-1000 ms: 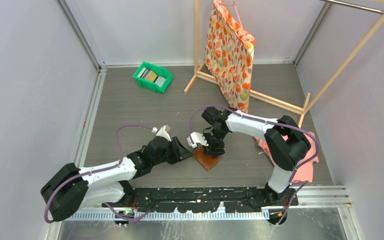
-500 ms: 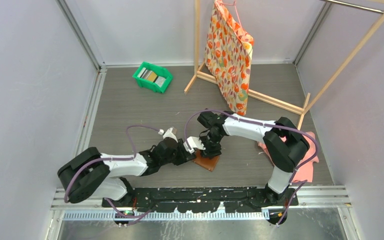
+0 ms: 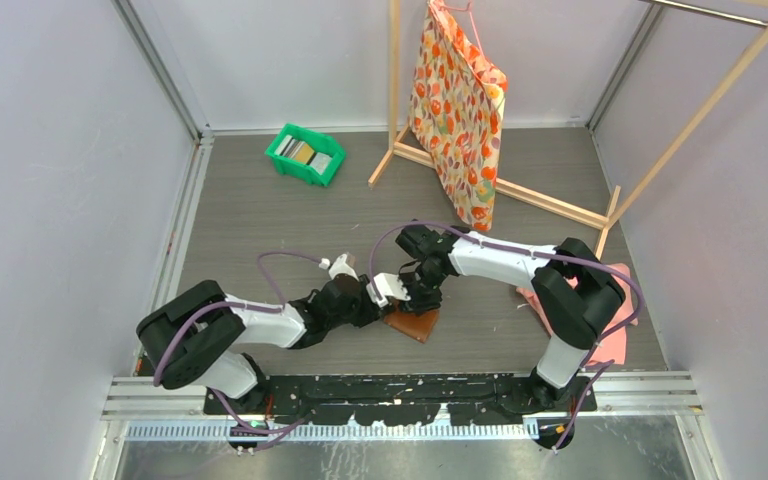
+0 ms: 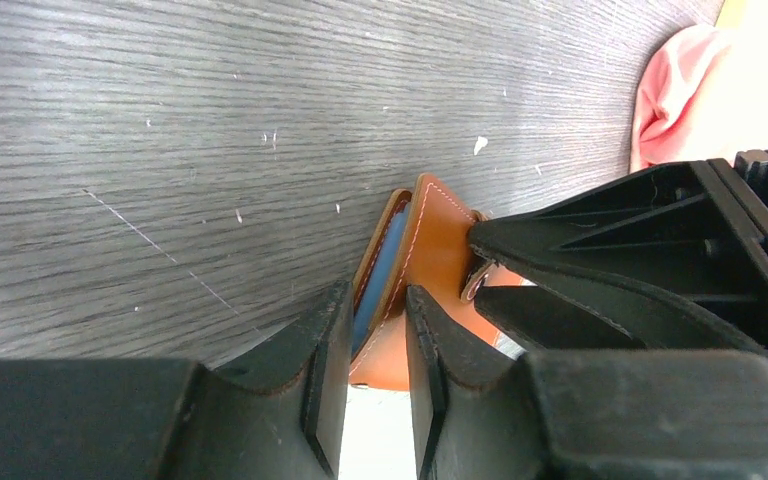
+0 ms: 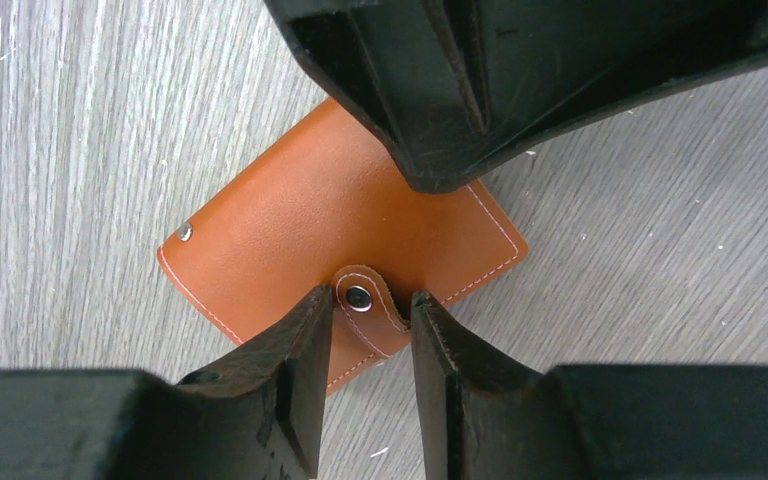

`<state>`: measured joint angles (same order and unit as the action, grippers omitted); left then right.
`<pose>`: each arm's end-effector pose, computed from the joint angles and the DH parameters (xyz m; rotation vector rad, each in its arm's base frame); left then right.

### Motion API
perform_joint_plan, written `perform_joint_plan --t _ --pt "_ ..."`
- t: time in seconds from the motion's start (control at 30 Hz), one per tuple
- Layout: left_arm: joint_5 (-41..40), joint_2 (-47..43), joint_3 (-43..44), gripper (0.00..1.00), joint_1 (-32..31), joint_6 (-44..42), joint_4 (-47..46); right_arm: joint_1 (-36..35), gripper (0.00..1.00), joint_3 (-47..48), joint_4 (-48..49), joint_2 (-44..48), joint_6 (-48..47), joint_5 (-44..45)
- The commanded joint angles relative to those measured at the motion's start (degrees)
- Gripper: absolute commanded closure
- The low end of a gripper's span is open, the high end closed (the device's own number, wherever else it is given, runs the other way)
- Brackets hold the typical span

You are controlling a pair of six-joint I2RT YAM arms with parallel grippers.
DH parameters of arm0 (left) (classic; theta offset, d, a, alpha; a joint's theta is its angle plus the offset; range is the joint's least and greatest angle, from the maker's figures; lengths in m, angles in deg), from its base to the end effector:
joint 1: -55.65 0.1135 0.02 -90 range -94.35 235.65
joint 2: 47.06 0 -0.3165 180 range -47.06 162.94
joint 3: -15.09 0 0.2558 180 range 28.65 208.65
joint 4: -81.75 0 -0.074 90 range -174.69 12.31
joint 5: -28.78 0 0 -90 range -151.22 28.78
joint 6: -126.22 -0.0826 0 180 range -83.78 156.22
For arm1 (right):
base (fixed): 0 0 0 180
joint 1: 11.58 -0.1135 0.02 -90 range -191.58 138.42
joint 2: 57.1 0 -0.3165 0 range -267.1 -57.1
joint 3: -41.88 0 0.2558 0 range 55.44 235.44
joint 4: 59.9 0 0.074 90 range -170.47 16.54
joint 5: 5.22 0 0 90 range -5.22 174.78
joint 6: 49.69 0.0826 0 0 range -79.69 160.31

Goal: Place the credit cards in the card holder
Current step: Open the card holder at the center of the board.

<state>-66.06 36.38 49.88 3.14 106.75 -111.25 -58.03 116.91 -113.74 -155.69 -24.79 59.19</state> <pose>0.1759 -0.2178 0.1448 -0.4307 2.3812 -1.0429 0.2044 0.2668 0.1793 -2.3533 1.5159 0.5771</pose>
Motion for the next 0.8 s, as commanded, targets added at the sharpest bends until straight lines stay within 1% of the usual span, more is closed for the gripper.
perform_joint_plan --t 0.0,0.13,0.2,0.33,0.5,0.6,0.63,0.73,0.77 --pt "-3.1 1.8 -0.2 0.72 -0.5 -1.0 1.5 -0.3 0.74 -1.0 1.6 0.5 3.1 -1.7" --pt "-4.3 2.3 0.1 0.73 -0.4 -1.7 2.8 1.2 0.91 -0.5 0.5 0.9 3.6 -4.1" --pt "-4.3 2.7 0.2 0.73 0.0 -2.0 3.0 2.0 0.98 -0.4 -0.8 1.4 2.7 -6.7" --pt "-3.7 3.7 0.6 0.73 0.9 -3.1 3.0 3.6 0.99 -0.2 -3.2 2.3 1.1 -10.9" --pt "-0.8 3.9 3.0 0.72 3.9 -6.8 4.4 5.8 0.99 0.5 -3.7 2.9 2.7 -14.9" --pt "2.3 3.2 5.3 0.71 6.2 -10.0 6.5 6.5 0.99 -0.3 -2.4 3.6 3.3 -13.7" --pt "3.3 3.0 6.2 0.7 6.9 -11.1 7.2 6.4 0.97 -0.5 -2.1 3.5 3.4 -12.9" --pt "6.6 2.2 9.0 0.68 8.2 -14.6 10.1 6.5 0.77 0.4 -2.3 3.2 5.4 -12.2" --pt "7.5 1.8 9.7 0.67 8.4 -15.7 11.0 6.4 0.66 0.6 -2.2 3.3 6.5 -12.4"
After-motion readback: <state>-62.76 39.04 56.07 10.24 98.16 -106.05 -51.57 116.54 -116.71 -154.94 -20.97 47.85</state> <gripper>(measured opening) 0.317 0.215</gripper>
